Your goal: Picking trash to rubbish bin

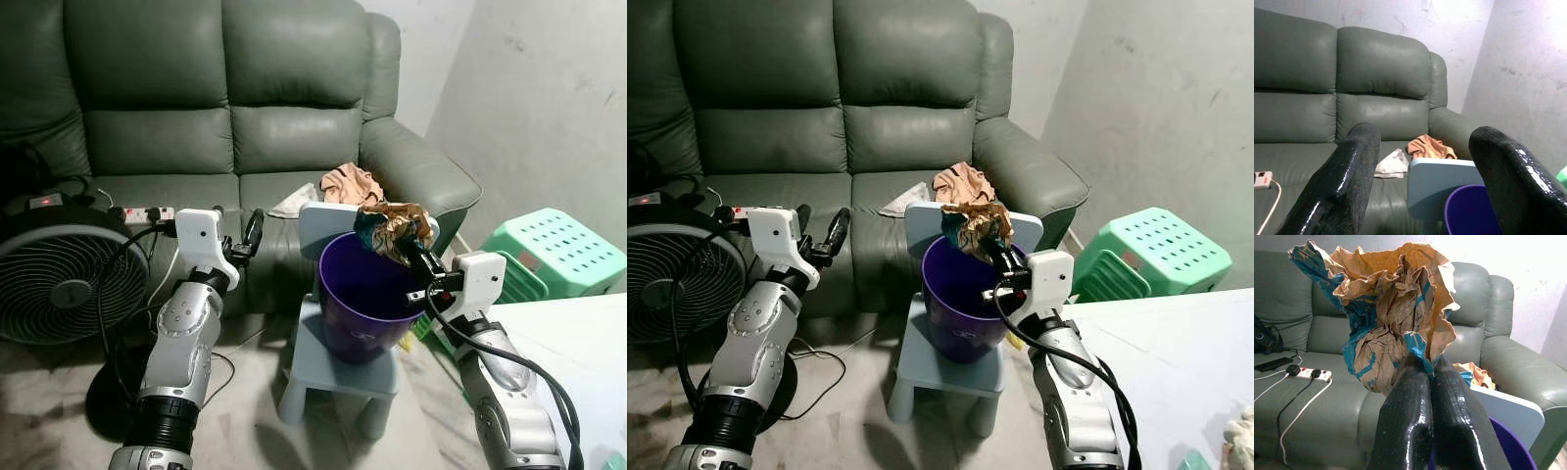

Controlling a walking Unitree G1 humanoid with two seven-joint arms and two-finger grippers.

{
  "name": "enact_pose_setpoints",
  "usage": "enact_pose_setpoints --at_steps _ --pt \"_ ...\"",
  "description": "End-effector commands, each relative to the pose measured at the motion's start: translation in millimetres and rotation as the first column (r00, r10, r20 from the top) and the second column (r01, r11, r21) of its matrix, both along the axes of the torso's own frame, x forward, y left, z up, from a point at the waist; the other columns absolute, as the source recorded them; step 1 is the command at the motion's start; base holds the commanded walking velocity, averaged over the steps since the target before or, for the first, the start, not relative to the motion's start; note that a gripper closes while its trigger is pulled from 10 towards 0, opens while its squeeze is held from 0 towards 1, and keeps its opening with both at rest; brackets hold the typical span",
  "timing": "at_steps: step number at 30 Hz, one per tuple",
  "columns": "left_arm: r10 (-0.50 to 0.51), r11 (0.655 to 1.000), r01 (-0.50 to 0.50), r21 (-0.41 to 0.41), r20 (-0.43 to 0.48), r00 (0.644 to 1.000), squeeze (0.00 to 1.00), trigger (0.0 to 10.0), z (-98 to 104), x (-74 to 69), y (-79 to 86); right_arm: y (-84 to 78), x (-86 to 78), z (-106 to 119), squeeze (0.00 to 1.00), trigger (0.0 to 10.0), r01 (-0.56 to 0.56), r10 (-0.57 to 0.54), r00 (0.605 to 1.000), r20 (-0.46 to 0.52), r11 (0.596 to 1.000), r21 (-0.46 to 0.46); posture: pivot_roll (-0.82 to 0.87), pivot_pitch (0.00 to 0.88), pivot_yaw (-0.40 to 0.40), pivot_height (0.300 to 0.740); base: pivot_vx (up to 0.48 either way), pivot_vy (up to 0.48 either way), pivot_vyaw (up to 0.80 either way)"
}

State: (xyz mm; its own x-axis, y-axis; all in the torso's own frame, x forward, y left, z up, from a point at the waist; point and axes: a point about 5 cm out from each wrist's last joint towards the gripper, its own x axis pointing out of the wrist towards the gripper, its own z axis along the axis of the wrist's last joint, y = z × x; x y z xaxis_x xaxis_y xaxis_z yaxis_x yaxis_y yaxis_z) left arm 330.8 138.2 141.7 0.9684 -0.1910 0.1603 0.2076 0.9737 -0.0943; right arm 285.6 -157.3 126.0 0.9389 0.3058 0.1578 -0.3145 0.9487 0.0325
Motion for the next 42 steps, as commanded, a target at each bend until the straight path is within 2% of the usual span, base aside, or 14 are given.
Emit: enact_pose_setpoints --at_steps 1,7,35,42 --pt "-0.007 1.000 0.007 -0.001 0.008 1.000 0.00 10.0 2.4 -0.6 -1.4 -0.4 -0.8 4.6 0.00 10.0 -0.011 0.011 1.000 0.012 1.000 -0.002 0.03 0.000 -0.106 0.740 0.000 0.000 0.00" --pt "-0.006 1.000 0.006 -0.001 0.009 1.000 0.00 10.0 2.6 -0.9 -1.6 -0.5 -1.8 4.1 0.00 10.0 -0.019 0.019 1.000 0.006 1.000 -0.003 0.03 0.000 -0.107 0.740 0.042 0.000 0.00" --pt "-0.007 1.000 0.007 0.007 0.017 1.000 0.00 10.0 4.1 -0.2 -3.2 1.6 -4.3 2.9 0.00 10.0 -0.039 0.039 0.999 -0.010 0.999 -0.008 0.03 0.000 -0.111 0.740 0.315 0.000 0.00" --pt "0.000 1.000 0.000 0.003 0.034 0.999 0.00 10.0 4.7 -2.1 -4.9 2.0 -3.5 2.6 0.00 10.0 -0.049 0.049 0.999 -0.024 0.998 -0.029 0.03 0.000 -0.113 0.740 0.000 0.000 0.00"
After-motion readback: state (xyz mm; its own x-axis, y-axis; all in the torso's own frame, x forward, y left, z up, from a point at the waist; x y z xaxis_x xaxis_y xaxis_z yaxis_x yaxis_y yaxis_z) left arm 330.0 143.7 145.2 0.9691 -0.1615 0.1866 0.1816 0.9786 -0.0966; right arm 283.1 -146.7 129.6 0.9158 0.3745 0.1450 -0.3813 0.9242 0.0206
